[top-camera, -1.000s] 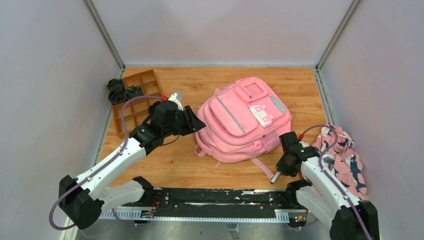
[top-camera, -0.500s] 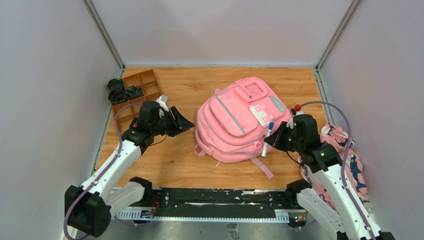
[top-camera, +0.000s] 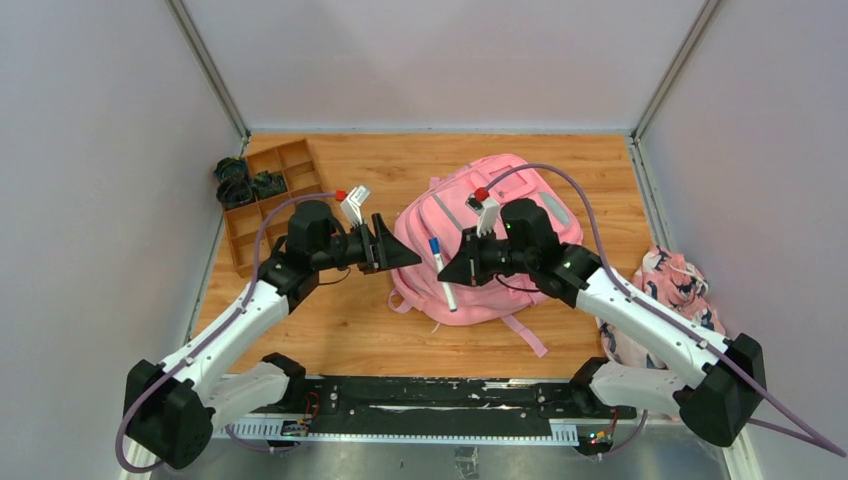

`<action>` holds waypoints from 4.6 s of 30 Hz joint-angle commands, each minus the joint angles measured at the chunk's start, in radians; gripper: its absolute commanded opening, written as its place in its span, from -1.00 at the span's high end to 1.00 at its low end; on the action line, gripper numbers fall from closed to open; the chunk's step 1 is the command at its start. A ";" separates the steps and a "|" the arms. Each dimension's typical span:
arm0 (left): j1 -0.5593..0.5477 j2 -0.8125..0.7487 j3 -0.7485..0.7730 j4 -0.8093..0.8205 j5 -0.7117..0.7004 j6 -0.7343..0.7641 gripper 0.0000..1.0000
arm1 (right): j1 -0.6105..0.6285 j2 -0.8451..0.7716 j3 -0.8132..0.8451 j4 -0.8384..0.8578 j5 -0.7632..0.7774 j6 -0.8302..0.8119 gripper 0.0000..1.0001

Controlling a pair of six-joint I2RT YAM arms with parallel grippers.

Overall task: Pack the student bag
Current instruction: Pick up the stationery from the center of the board, then place the stationery in the student bag.

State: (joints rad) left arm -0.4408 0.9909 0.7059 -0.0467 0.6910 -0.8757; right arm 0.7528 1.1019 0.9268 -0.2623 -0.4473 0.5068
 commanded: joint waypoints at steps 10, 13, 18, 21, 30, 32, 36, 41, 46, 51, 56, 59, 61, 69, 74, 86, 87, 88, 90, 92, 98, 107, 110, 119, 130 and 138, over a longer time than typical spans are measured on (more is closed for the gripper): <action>-0.090 0.091 0.055 0.133 -0.001 -0.064 -0.32 | 0.052 0.087 0.078 0.186 -0.115 0.042 1.00; -0.093 0.095 0.064 0.144 -0.014 -0.068 -0.23 | 0.069 0.101 0.092 0.173 -0.112 0.035 1.00; -0.095 0.116 0.073 0.155 -0.016 -0.083 0.34 | 0.079 0.105 0.095 0.163 -0.094 0.033 1.00; -0.094 0.114 0.068 0.157 -0.024 -0.085 0.79 | 0.079 0.098 0.101 0.128 -0.049 0.019 0.94; 0.008 0.070 0.099 -0.098 -0.136 0.001 1.00 | 0.077 0.037 0.212 -0.210 0.416 -0.155 -0.03; 0.026 0.067 0.097 -0.116 -0.148 0.006 1.00 | 0.077 0.073 0.262 -0.277 0.524 -0.209 -0.02; 0.027 0.063 0.119 -0.152 -0.166 0.019 1.00 | 0.081 0.196 0.379 -0.364 0.628 -0.304 -0.02; 0.028 0.051 0.113 -0.199 -0.240 0.013 1.00 | 0.099 0.318 0.462 -0.357 0.663 -0.380 -0.06; 0.028 0.044 0.092 -0.192 -0.249 -0.001 1.00 | 0.132 0.404 0.509 -0.343 0.655 -0.398 -0.06; 0.028 0.049 0.085 -0.177 -0.226 -0.003 1.00 | 0.137 0.461 0.505 -0.333 0.699 -0.384 -0.06; 0.028 0.056 0.077 -0.179 -0.219 -0.002 1.00 | 0.137 0.493 0.500 -0.334 0.758 -0.376 0.06; 0.028 0.062 0.072 -0.174 -0.219 -0.011 1.00 | 0.136 0.489 0.501 -0.337 0.780 -0.372 0.47; 0.028 0.068 0.070 -0.154 -0.217 -0.026 1.00 | 0.137 0.475 0.505 -0.339 0.795 -0.370 0.89; 0.021 0.184 0.107 0.034 -0.156 -0.167 1.00 | 0.134 0.399 0.550 -0.351 0.737 -0.400 1.00; 0.013 0.329 0.152 0.174 -0.100 -0.245 1.00 | 0.122 0.384 0.580 -0.361 0.688 -0.383 1.00; -0.041 0.489 0.276 0.224 -0.182 -0.300 1.00 | 0.090 0.349 0.562 -0.334 0.551 -0.334 1.00; -0.051 0.506 0.284 0.235 -0.186 -0.311 1.00 | 0.088 0.347 0.562 -0.333 0.546 -0.330 1.00; -0.061 0.522 0.294 0.242 -0.192 -0.318 1.00 | 0.086 0.344 0.560 -0.333 0.539 -0.326 1.00; -0.083 0.540 0.304 0.244 -0.214 -0.322 1.00 | 0.081 0.339 0.557 -0.331 0.527 -0.318 1.00; -0.096 0.541 0.299 0.243 -0.242 -0.325 1.00 | 0.070 0.332 0.554 -0.331 0.512 -0.312 1.00; -0.098 0.528 0.226 0.288 -0.290 -0.362 1.00 | 0.024 0.293 0.536 -0.329 0.467 -0.291 1.00; -0.098 0.472 0.146 0.328 -0.308 -0.334 1.00 | -0.016 0.272 0.526 -0.334 0.464 -0.296 1.00; -0.098 0.453 0.130 0.328 -0.307 -0.331 1.00 | -0.034 0.267 0.519 -0.333 0.428 -0.298 1.00; -0.099 0.400 0.097 0.329 -0.299 -0.296 1.00 | -0.083 0.276 0.543 -0.328 0.365 -0.309 1.00; -0.115 0.578 0.255 0.327 -0.247 -0.333 1.00 | -0.083 0.245 0.527 -0.313 0.355 -0.320 1.00; -0.145 0.646 0.308 0.327 -0.220 -0.323 0.28 | -0.083 0.222 0.508 -0.313 0.353 -0.309 1.00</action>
State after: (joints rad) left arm -0.5743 1.6352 0.9951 0.2718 0.4374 -1.2083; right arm 0.6777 1.3941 1.4292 -0.6514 -0.0620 0.1905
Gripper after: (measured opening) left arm 0.251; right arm 0.030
